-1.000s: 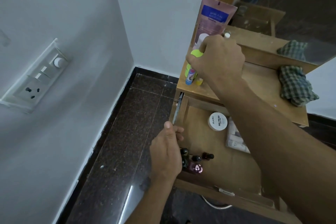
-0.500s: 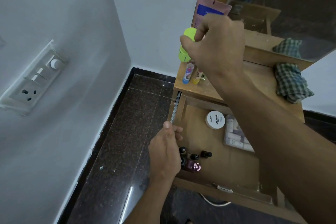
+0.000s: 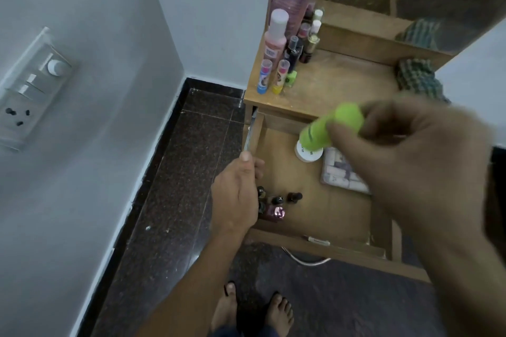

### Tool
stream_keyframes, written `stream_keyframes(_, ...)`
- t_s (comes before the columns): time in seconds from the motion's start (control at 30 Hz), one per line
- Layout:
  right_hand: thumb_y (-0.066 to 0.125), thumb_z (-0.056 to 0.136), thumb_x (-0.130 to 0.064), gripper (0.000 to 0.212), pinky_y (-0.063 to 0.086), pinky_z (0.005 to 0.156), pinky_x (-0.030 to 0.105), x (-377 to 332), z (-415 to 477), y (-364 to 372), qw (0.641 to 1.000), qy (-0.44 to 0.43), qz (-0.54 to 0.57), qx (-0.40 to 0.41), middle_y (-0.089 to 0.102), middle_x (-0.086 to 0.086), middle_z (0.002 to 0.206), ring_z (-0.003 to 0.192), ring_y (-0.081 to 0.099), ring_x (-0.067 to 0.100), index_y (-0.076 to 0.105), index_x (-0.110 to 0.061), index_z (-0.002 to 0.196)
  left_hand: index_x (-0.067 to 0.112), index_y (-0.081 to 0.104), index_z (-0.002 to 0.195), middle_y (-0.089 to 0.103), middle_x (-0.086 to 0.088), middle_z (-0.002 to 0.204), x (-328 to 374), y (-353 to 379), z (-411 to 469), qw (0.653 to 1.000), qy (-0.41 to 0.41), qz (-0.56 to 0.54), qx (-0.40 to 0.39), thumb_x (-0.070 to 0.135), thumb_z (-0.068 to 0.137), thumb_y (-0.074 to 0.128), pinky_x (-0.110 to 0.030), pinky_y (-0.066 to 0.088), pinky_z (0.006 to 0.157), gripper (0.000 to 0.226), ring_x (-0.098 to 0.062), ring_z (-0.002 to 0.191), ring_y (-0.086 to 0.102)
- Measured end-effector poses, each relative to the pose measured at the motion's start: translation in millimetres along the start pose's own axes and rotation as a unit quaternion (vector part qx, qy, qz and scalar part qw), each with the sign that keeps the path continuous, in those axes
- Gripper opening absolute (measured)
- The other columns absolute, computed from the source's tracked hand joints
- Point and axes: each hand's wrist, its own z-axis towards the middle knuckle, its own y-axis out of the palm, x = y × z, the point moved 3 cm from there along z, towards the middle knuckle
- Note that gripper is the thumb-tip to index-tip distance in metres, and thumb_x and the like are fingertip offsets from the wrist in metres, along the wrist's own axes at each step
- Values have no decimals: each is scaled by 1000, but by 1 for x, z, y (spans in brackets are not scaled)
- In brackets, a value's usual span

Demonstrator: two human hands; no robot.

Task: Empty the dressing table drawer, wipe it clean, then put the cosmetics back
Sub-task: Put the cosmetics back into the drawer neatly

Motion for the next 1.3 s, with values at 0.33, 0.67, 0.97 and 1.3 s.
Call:
stream_keyframes(0.33, 89, 68, -31, 43, 51, 54, 34, 57, -112, 7, 989, 35, -82, -114, 63, -9, 68, 62, 61, 12, 48, -22, 56, 26, 74, 92, 70, 8, 80, 1, 5, -3, 999, 1, 49, -16, 63, 102, 21, -46, 57, 72, 66, -8, 78, 68)
stream_keyframes(0.67, 92, 67, -28, 47, 38, 50, 24, 90, -128, 39, 978, 58, -115, -162, 54, -9, 66, 56, 51, 7, 47, -20, 56, 29, 73, 91, 70, 11, 81, 3, 3, -4, 996, -10, 88, -11, 68, 98, 12, -41, 56, 77, 73, -4, 76, 66)
stream_keyframes(0.97, 93, 62, -29, 59, 27, 45, 22, 102, -137, 57, 966, 56, -141, -210, 44, -10, 65, 50, 41, 9, 34, -26, 56, 28, 74, 92, 70, 12, 80, 1, 4, -6, 997, 5, 76, -4, 65, 100, 16, -41, 56, 75, 69, -3, 75, 66)
stream_keyframes(1.3, 78, 69, -61, 44, 41, 61, 31, 91, -115, 49, 922, 140, -203, -299, 56, -11, 78, 72, 57, 11, 52, -26, 69, 30, 73, 89, 69, 16, 78, 5, 4, -6, 997, -4, 70, -13, 65, 99, 20, -29, 53, 70, 64, -3, 74, 66)
